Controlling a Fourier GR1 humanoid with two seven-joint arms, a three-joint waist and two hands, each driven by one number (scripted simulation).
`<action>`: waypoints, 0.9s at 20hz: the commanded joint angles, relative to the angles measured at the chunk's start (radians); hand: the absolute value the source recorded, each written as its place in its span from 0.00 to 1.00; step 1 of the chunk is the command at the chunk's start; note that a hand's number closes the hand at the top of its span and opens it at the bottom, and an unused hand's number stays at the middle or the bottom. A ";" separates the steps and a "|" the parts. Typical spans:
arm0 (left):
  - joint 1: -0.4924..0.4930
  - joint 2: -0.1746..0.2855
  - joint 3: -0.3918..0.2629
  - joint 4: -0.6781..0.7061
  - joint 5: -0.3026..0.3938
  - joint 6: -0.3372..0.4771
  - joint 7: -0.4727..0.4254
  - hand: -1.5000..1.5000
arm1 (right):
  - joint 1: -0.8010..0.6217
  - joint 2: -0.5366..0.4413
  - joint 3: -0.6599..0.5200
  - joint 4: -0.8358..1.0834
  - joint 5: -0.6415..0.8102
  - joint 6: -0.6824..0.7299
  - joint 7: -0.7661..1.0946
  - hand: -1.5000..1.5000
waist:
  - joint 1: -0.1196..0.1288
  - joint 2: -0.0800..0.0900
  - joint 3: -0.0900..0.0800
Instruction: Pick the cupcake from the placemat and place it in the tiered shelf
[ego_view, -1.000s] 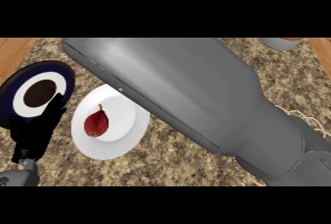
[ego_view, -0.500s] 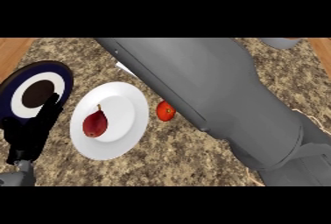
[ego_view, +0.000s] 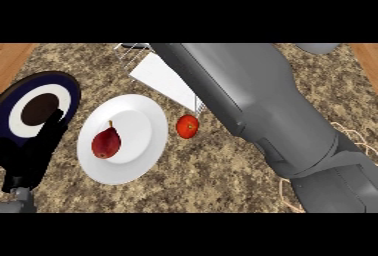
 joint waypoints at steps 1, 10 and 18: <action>0.025 0.016 0.015 -0.030 0.005 -0.005 0.003 0.50 | 0.052 0.012 -0.036 0.042 0.053 -0.190 0.212 0.00 | -0.002 -0.001 0.001; 0.023 -0.003 0.004 -0.030 0.004 -0.023 0.009 0.50 | 0.068 0.013 -0.065 0.108 0.049 -0.229 0.057 0.00 | -0.007 0.000 0.001; 0.036 -0.003 0.036 -0.014 0.003 -0.007 -0.018 0.50 | 0.066 0.011 -0.177 -0.003 0.009 -0.361 0.073 0.00 | -0.026 -0.009 0.002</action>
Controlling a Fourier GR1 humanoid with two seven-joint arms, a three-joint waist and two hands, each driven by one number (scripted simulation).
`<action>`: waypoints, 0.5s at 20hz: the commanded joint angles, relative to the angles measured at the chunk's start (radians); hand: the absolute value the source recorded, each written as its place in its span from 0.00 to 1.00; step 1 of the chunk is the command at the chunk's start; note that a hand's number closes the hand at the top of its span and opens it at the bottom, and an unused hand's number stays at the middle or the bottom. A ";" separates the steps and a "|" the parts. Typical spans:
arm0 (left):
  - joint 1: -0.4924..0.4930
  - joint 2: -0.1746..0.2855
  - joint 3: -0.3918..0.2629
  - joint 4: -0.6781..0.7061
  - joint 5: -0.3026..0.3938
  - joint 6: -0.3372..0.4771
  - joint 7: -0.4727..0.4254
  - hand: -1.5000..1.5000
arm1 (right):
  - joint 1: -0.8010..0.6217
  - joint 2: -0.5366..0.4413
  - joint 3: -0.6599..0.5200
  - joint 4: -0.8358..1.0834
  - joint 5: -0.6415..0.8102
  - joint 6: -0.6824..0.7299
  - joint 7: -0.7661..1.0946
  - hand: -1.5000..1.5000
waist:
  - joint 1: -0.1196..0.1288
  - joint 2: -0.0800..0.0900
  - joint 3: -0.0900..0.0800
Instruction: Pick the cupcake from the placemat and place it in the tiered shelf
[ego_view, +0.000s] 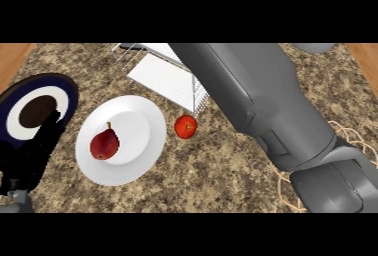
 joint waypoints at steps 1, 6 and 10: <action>0.016 -0.034 -0.021 0.020 -0.017 0.011 -0.024 0.50 | -0.019 0.011 -0.067 -0.034 -0.034 -0.142 0.155 0.00 | 0.001 0.001 0.000; 0.018 0.004 0.017 0.007 0.004 -0.003 0.012 0.50 | 0.015 0.011 -0.106 -0.163 -0.048 -0.211 0.116 0.00 | -0.029 -0.013 0.002; 0.004 -0.005 0.018 0.016 0.002 0.003 0.012 0.50 | 0.040 0.011 -0.086 -0.268 -0.025 -0.259 0.136 0.00 | -0.036 -0.013 0.001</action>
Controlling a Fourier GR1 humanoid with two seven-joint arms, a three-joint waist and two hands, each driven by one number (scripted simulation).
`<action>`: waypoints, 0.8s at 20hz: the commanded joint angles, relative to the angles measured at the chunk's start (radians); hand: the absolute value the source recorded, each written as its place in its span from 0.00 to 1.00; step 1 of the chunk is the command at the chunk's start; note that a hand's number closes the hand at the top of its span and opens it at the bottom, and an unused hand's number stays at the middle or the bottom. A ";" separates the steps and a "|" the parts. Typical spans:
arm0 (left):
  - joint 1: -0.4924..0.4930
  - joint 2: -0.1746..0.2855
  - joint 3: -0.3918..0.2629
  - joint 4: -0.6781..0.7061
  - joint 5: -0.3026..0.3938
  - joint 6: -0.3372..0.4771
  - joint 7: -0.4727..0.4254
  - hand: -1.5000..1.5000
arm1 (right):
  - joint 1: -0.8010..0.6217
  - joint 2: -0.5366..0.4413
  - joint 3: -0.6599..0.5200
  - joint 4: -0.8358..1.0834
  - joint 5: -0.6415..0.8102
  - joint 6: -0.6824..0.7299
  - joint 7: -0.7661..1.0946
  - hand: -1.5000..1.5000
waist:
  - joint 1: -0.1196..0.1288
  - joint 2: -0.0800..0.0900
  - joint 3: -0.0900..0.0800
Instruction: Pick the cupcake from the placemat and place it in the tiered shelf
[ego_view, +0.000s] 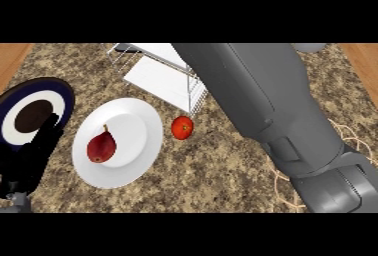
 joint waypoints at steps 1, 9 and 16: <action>0.002 0.010 0.026 0.020 0.012 -0.004 0.004 0.50 | 0.015 -0.003 -0.033 -0.141 0.014 -0.061 0.149 0.00 | -0.032 -0.008 0.001; 0.063 0.005 0.049 0.015 0.007 0.017 -0.015 0.50 | -0.001 -0.032 -0.044 -0.407 0.144 0.143 0.324 0.00 | -0.090 -0.043 0.003; 0.096 -0.003 0.061 0.030 -0.003 0.037 -0.030 0.50 | 0.029 -0.061 -0.102 -0.597 0.105 0.347 0.333 0.00 | -0.138 -0.065 0.006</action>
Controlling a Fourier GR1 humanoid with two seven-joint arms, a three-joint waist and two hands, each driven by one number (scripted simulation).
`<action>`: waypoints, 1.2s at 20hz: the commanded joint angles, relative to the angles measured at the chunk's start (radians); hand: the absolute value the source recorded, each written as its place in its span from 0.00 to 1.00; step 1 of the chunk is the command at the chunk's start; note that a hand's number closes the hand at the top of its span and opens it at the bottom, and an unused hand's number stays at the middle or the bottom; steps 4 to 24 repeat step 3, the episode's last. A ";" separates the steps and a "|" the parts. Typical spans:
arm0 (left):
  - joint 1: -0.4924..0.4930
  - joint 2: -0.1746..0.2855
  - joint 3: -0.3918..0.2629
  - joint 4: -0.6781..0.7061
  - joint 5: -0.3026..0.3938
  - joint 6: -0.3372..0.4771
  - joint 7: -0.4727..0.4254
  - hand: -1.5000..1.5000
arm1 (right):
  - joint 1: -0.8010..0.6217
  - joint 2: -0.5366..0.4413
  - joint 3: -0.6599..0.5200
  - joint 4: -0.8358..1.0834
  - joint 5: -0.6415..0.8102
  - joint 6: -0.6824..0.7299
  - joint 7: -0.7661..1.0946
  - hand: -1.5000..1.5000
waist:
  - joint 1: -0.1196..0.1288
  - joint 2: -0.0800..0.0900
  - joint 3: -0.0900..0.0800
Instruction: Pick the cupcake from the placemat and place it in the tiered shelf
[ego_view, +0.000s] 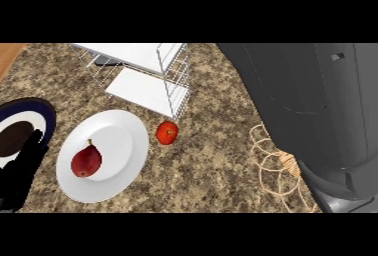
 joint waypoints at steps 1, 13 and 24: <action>0.021 0.006 0.014 0.008 0.003 0.002 0.000 0.50 | 0.020 -0.014 -0.022 -0.131 -0.009 0.180 0.181 0.00 | -0.035 -0.016 0.003; 0.036 0.000 0.018 0.005 0.003 0.008 -0.007 0.50 | 0.025 -0.040 -0.043 -0.197 -0.022 0.221 0.167 0.00 | -0.044 -0.023 0.004; 0.036 0.000 0.018 0.005 0.003 0.008 -0.007 0.50 | 0.025 -0.040 -0.043 -0.197 -0.022 0.221 0.167 0.00 | -0.044 -0.023 0.004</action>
